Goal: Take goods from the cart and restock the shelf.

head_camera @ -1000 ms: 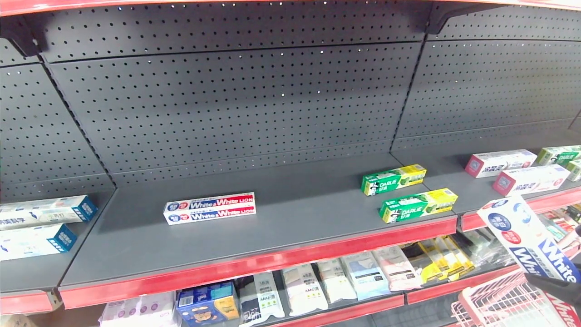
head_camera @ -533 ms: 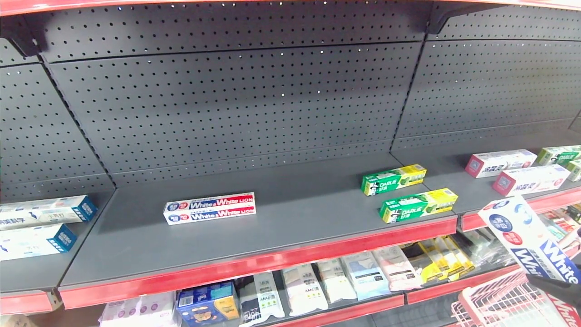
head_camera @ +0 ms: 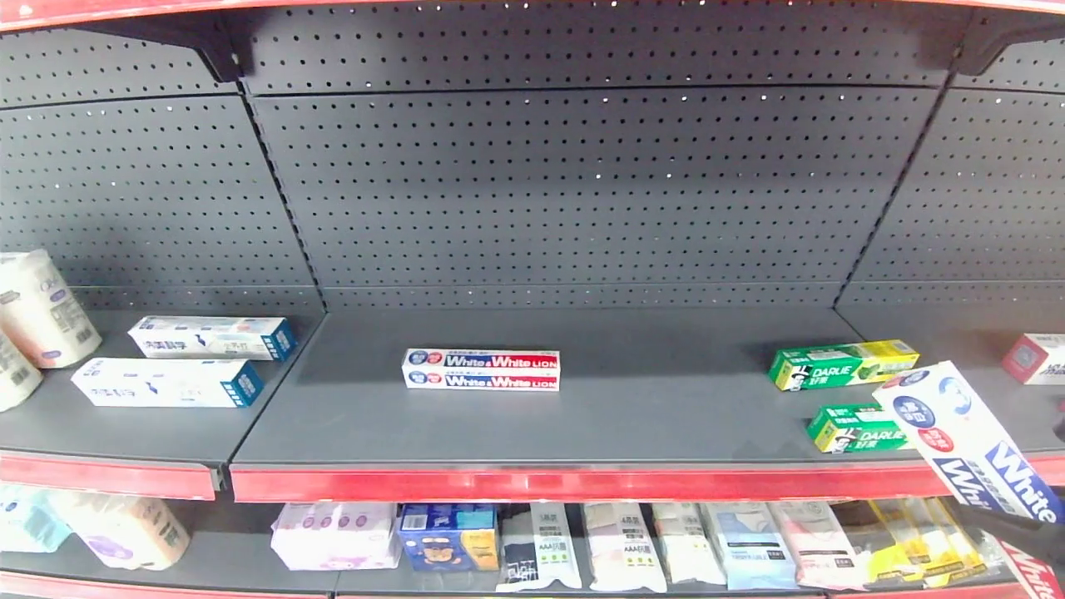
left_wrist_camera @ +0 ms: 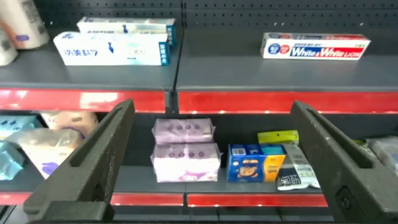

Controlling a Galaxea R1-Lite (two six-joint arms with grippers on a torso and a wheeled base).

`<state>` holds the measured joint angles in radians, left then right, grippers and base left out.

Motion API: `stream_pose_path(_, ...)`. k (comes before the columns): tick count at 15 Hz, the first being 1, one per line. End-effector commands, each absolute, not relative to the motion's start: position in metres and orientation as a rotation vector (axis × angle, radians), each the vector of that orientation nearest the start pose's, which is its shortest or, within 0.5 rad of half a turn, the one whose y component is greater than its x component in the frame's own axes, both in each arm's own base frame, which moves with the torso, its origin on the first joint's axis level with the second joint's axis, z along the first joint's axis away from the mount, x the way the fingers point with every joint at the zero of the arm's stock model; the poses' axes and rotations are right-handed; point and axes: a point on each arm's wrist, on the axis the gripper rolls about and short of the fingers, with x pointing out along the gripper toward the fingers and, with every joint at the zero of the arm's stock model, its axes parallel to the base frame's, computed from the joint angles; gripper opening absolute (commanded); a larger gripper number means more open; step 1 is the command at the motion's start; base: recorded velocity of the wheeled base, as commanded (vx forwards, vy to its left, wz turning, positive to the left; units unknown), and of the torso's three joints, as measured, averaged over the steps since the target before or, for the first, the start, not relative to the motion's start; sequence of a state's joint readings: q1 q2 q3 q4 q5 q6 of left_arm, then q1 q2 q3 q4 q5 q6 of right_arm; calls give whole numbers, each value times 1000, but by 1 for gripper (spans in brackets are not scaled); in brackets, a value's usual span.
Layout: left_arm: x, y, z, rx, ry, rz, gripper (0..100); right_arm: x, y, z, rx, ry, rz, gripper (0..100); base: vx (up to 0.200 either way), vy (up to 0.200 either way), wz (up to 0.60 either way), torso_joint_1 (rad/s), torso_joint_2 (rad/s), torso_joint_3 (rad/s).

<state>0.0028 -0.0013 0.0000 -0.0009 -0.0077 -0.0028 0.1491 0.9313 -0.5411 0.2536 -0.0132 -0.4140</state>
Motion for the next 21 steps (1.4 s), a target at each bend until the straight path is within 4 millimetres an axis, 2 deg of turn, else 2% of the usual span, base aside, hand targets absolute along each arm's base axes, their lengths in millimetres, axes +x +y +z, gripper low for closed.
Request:
stream_pose_path(1, -23, 0, 76, -3, -2, -5, 100, 92, 12, 183, -446, 608, 247, 0, 0, 0, 0, 0, 0, 0)
stream_pose_path(5, -23, 0, 76, -3, -2, -5, 100, 90, 5, 184, -362, 607, 162, 0, 0, 0, 0, 0, 0, 0)
stream_pose_path(8, -23, 0, 76, 0, 2, -8, 100, 85, 3, 180, -176, 503, 106, 0, 0, 0, 0, 0, 0, 0)
stream_pose_path(10, -22, 0, 76, 5, 6, -8, 100, 70, 1, 171, -160, 429, 68, 0, 0, 0, 0, 0, 0, 0)
stream_pose_path(12, -22, -1, 76, 6, 11, -35, 100, 58, -1, 172, -169, 399, 2, 0, 0, 0, 0, 0, 0, 0)
stream_pose_path(14, -20, -1, 77, 8, 40, -65, 100, 56, -4, 176, -171, 394, -83, 0, 0, 0, 0, 0, 0, 0)
stream_pose_path(18, -18, -1, 77, 19, 62, -111, 100, 63, -7, 201, -189, 339, -143, 0, 0, 0, 0, 0, 0, 0)
stream_pose_path(19, -20, -2, 92, 9, 5, -149, 100, 63, -7, 202, -191, 336, -144, 0, 0, 0, 0, 0, 0, 0)
stream_pose_path(20, -14, -4, 155, -67, -20, -262, 100, 63, -7, 202, -196, 335, -141, 0, 0, 0, 0, 0, 0, 0)
stream_pose_path(21, 2, -6, 187, -127, 28, -298, 100, 63, -7, 202, -195, 334, -136, 0, 0, 0, 0, 0, 0, 0)
